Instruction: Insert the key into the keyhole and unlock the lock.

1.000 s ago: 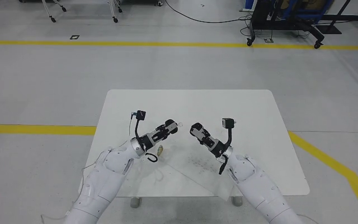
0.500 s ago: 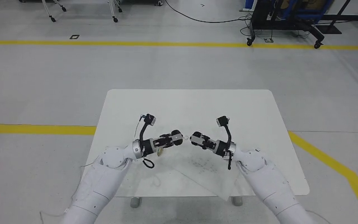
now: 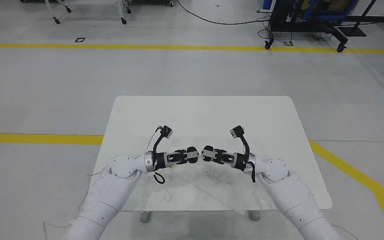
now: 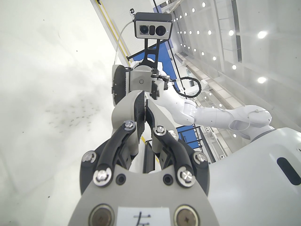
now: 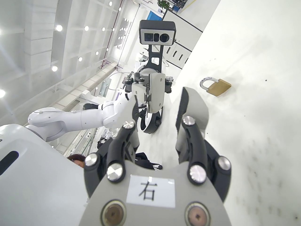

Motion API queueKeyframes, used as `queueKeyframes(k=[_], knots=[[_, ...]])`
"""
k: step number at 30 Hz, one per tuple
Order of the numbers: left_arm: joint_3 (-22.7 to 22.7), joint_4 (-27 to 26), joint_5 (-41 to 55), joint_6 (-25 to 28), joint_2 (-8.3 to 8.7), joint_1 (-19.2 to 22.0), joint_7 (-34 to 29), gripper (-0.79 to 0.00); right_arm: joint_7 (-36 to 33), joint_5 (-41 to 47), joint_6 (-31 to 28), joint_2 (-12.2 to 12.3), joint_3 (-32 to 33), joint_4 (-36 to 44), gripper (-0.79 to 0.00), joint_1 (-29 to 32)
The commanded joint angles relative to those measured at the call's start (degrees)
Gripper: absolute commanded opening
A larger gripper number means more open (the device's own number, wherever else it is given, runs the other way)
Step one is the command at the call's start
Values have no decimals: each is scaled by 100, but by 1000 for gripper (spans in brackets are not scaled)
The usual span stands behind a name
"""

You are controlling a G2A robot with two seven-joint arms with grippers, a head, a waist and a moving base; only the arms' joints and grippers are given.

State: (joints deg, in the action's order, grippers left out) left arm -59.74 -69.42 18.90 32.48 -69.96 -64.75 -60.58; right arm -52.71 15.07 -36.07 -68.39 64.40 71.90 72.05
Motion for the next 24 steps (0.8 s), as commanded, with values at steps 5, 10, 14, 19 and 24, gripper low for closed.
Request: queueKeyframes(k=[5,10,14,19,24], knots=[[51,15,0,6,4,26,-20,-785,-44,112,-11,0,-57,-59,-628,-44],[58,29,-17,21,9,33,80,-785,-200,295,3,7,-92,-77,-570,-69],[68,20,-35,45,15,34,113,-785,-321,416,13,16,-108,-88,-545,-83],[75,15,-61,58,25,35,147,-785,-417,467,55,24,-154,-74,-585,-94],[95,-7,-122,51,34,32,189,-785,-470,493,86,29,-199,-83,-785,-113]])
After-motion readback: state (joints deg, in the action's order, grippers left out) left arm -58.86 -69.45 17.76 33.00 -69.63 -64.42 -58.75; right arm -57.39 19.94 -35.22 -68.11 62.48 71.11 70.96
